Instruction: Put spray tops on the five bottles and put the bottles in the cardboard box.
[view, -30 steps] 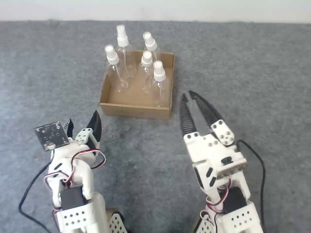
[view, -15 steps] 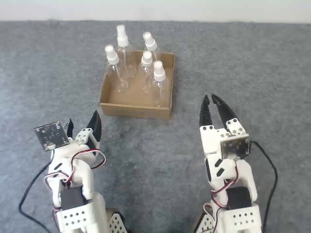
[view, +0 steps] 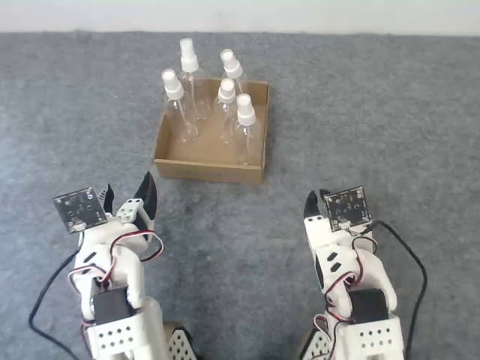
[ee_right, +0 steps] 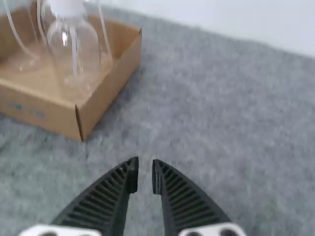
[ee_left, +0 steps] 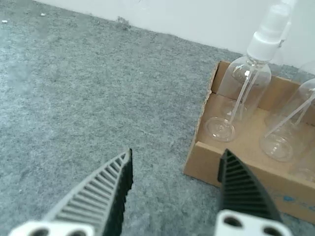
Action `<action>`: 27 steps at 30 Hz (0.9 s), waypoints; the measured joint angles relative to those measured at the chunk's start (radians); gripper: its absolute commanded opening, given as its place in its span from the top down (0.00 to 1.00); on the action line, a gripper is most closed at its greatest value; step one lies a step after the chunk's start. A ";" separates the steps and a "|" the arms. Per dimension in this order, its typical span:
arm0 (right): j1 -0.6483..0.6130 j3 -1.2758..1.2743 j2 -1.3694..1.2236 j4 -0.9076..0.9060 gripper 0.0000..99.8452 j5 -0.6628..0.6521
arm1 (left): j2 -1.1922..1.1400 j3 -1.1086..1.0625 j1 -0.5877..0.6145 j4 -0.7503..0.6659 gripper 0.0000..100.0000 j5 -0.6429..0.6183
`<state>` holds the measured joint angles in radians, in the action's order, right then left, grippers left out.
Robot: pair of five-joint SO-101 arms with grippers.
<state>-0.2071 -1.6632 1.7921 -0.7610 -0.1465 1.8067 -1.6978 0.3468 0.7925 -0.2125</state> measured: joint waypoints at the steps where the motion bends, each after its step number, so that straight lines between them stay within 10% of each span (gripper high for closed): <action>1: 0.000 0.000 0.000 -0.025 0.98 0.000 | 0.000 0.000 0.000 0.009 0.73 0.000; 27: 0.009 0.000 0.000 -0.416 0.98 0.000 | 0.000 0.000 -0.057 0.367 0.76 0.135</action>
<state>-0.1979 -1.6632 1.7921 -1.1769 -0.1465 1.8067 -1.6978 0.2900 1.1592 -0.0775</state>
